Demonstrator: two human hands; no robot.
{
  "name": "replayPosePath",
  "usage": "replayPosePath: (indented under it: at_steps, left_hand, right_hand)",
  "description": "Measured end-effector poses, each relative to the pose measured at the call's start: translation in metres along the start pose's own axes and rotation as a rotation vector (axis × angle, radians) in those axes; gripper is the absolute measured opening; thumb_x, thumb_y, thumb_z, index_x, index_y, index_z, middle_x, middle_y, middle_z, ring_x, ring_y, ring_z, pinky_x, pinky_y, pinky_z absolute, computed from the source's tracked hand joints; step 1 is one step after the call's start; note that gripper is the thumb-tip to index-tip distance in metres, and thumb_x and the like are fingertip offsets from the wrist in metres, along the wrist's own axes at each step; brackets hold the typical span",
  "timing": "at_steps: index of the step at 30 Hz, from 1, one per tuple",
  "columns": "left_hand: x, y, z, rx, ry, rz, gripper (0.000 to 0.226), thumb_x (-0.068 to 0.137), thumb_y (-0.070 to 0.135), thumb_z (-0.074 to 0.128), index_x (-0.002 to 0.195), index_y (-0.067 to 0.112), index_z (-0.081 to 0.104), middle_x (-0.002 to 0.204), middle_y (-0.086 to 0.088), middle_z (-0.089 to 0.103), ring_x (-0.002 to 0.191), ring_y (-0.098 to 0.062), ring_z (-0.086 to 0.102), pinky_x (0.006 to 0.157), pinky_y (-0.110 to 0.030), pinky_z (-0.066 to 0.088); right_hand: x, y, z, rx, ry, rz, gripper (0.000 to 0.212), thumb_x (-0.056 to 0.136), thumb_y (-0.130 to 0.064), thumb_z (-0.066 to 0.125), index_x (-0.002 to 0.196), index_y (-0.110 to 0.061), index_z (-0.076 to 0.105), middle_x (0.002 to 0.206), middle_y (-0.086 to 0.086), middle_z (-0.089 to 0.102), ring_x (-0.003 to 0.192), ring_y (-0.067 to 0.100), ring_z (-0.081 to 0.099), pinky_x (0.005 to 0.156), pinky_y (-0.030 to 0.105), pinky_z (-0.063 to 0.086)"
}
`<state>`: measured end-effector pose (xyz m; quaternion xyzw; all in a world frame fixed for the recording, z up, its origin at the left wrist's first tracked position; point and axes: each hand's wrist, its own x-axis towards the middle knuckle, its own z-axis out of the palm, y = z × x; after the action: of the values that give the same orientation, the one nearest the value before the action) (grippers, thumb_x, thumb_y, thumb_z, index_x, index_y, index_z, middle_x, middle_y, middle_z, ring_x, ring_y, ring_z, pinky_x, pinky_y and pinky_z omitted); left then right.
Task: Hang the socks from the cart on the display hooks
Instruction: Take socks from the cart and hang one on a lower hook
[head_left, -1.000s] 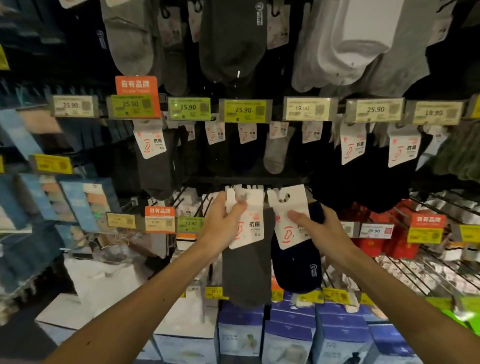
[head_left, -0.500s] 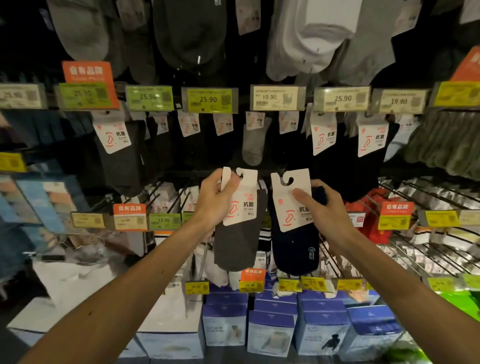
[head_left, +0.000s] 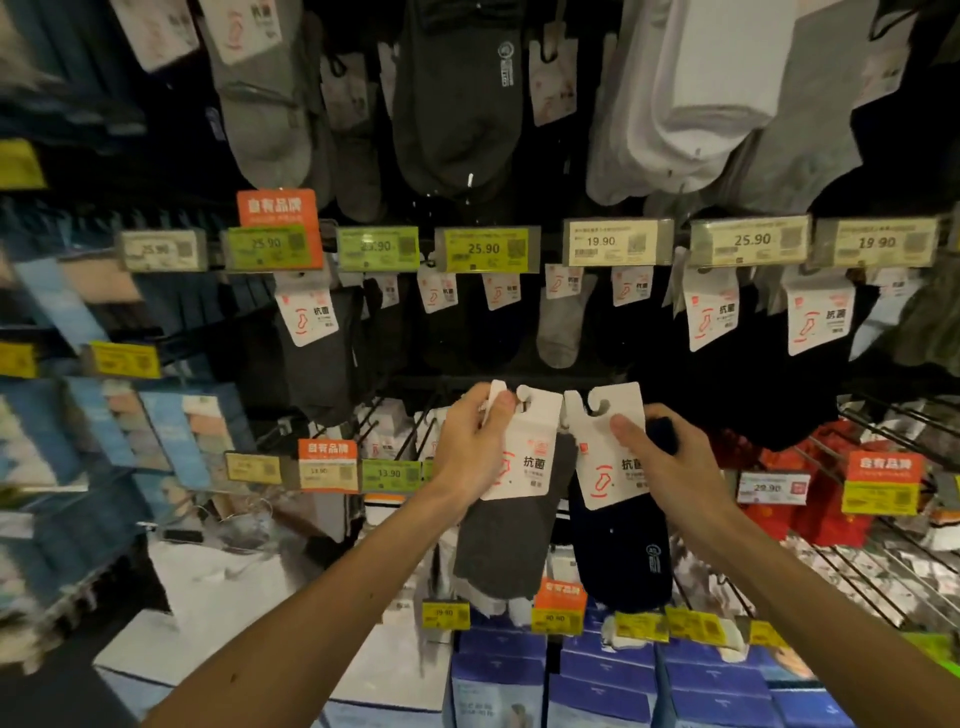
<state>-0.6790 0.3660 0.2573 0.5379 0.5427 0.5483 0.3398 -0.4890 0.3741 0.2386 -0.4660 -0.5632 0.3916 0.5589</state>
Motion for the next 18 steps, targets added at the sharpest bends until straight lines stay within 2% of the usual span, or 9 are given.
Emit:
replayPosePath:
  at_steps: [2, 4, 7, 12, 15, 18]
  left_hand:
    - [-0.002, -0.001, -0.013, -0.025, 0.008, -0.014, 0.02, 0.105, 0.029, 0.048, 0.093, 0.019, 0.061, 0.093, -0.02, 0.07, 0.08, -0.031, 0.069, 0.069, -0.046, 0.055]
    - [-0.003, -0.003, -0.024, -0.047, 0.009, -0.036, 0.021, 0.105, 0.029, 0.048, 0.099, 0.015, 0.061, 0.093, -0.018, 0.071, 0.081, -0.029, 0.07, 0.069, -0.041, 0.053]
    - [-0.004, -0.004, -0.033, -0.1, -0.002, -0.055, 0.022, 0.105, 0.027, 0.047, 0.104, 0.009, 0.06, 0.091, -0.016, 0.07, 0.079, -0.021, 0.069, 0.069, -0.037, 0.053]
    - [-0.008, 0.001, -0.022, -0.165, -0.059, -0.051, 0.022, 0.104, 0.025, 0.05, 0.109, 0.006, 0.062, 0.103, -0.022, 0.07, 0.094, -0.036, 0.07, 0.081, -0.054, 0.056]
    - [-0.007, 0.004, -0.014, -0.179, -0.106, -0.065, 0.024, 0.104, 0.026, 0.049, 0.112, 0.008, 0.062, 0.103, -0.016, 0.072, 0.092, -0.029, 0.073, 0.082, -0.05, 0.057]
    - [-0.006, 0.005, -0.011, -0.207, -0.122, -0.105, 0.026, 0.104, 0.026, 0.05, 0.115, 0.005, 0.061, 0.105, -0.016, 0.073, 0.091, -0.027, 0.073, 0.078, -0.041, 0.059]
  right_hand:
    - [0.001, -0.001, 0.012, 0.019, -0.02, 0.002, 0.004, 0.095, -0.023, 0.064, 0.096, -0.02, 0.066, 0.085, -0.004, 0.074, 0.069, 0.006, 0.072, 0.055, 0.017, 0.052]
    - [0.001, -0.002, 0.022, 0.061, -0.041, 0.023, 0.004, 0.092, -0.02, 0.068, 0.095, -0.018, 0.066, 0.085, -0.006, 0.075, 0.072, 0.008, 0.073, 0.057, 0.019, 0.054]
    - [-0.001, -0.006, 0.033, 0.09, -0.049, 0.027, 0.018, 0.085, -0.015, 0.076, 0.099, -0.012, 0.066, 0.089, -0.004, 0.075, 0.074, 0.005, 0.072, 0.058, 0.017, 0.054]
    - [-0.002, -0.012, 0.037, 0.107, -0.108, -0.007, 0.018, 0.082, -0.009, 0.078, 0.093, -0.012, 0.065, 0.078, -0.012, 0.073, 0.072, -0.003, 0.069, 0.059, 0.011, 0.051]
    - [0.002, -0.014, 0.032, 0.112, -0.103, -0.027, 0.013, 0.085, -0.01, 0.075, 0.091, -0.015, 0.065, 0.084, -0.008, 0.073, 0.077, 0.002, 0.071, 0.062, 0.015, 0.054]
    - [0.007, -0.016, 0.03, 0.094, -0.114, -0.057, 0.013, 0.088, -0.008, 0.072, 0.092, -0.017, 0.064, 0.09, -0.003, 0.072, 0.076, -0.001, 0.069, 0.061, 0.014, 0.053]
